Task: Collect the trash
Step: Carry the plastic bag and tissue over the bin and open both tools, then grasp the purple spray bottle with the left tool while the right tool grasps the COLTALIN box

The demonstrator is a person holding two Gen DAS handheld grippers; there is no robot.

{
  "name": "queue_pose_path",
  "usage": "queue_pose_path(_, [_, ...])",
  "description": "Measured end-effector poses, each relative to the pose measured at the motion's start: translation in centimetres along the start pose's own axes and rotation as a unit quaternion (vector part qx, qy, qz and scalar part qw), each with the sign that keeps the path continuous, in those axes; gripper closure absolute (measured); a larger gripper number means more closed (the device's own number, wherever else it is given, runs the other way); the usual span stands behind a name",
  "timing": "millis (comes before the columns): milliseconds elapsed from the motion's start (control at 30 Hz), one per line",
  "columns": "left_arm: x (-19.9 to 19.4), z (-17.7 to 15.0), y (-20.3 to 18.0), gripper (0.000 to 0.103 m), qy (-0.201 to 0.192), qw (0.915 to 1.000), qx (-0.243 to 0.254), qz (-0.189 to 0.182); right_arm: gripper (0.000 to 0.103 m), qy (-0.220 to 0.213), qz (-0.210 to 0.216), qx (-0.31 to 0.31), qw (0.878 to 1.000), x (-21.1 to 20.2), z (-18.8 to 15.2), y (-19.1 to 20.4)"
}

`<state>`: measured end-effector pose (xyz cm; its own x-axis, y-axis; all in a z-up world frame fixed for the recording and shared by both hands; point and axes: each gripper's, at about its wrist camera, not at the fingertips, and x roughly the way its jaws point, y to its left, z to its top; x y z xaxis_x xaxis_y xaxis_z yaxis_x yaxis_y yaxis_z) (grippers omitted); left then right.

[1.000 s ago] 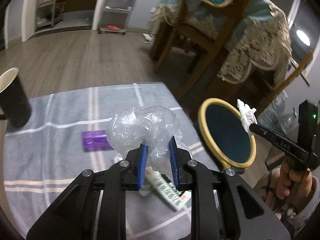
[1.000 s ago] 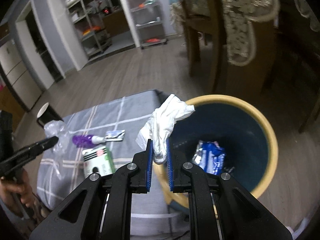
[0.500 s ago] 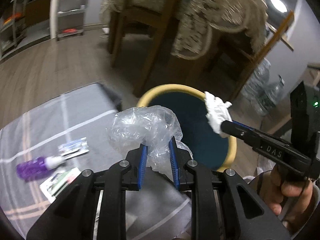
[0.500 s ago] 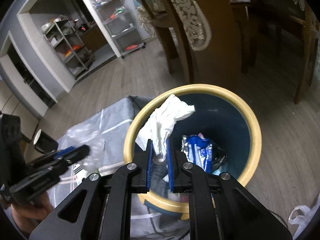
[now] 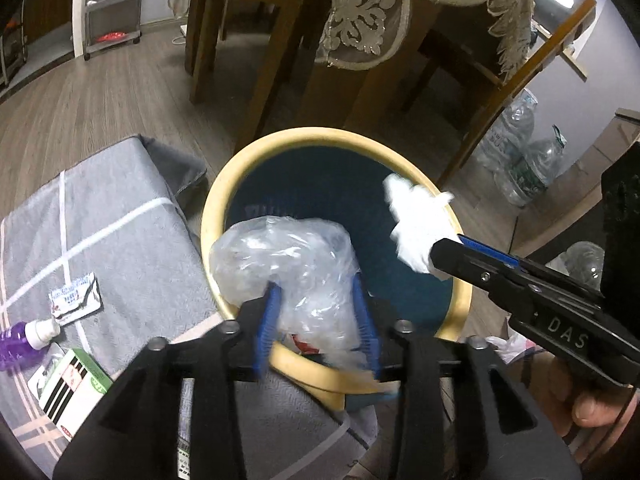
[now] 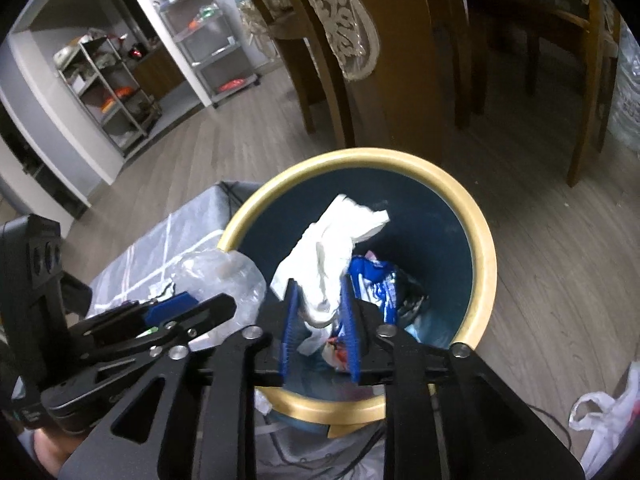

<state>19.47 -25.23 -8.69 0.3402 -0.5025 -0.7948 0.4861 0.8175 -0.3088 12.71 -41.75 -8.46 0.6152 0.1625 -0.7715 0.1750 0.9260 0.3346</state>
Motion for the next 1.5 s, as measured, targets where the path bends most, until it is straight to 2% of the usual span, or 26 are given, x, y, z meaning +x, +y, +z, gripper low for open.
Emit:
queue_pose_path(67, [-0.4,-0.3,0.2,0.045,-0.006,1.0,-0.004,-0.005,0.072,-0.001,0.0,0.0,1.0,0.0,0.1,0.1])
queue_pose_path(100, [-0.6,-0.5,0.4,0.044,-0.008,1.0,-0.004,-0.004,0.071,-0.002,0.0,0.0,1.0,0.0,0.0,0.0])
queue_pose_path(267, [-2.1,-1.3,1.5,0.044,-0.013,0.9998,-0.011,-0.003,0.069,-0.013,0.002,0.004,1.0,-0.4,-0.2,0.3])
queue_pose_path(500, [-6.4,-3.1,4.8,0.043,-0.032,0.9987,-0.026,0.028,0.066,-0.021,0.017,-0.008,1.0,-0.5,-0.1,1.4])
queue_pose_path(800, [-12.6,-6.1,11.9,0.042,-0.043,0.9933,-0.062,0.087,0.055,-0.016,0.035,-0.073,0.997,-0.2,-0.8,5.6])
queue_pose_path(1033, [-15.7,-7.9,16.1,0.042,-0.044,0.9901,-0.069,0.114,0.048,0.003,0.047,-0.121,0.992,0.3,-1.7,8.9])
queue_pose_path(1267, [-16.0,-8.2,19.0,0.039,-0.032,0.9899,-0.034,0.134,0.035,0.042,0.078,-0.179,0.98,1.2,-3.8,13.5])
queue_pose_path(1500, [-12.9,-7.7,20.5,0.037,-0.003,0.9909,0.004,0.134,0.029,0.082,0.08,-0.241,0.964,2.5,-6.2,17.5])
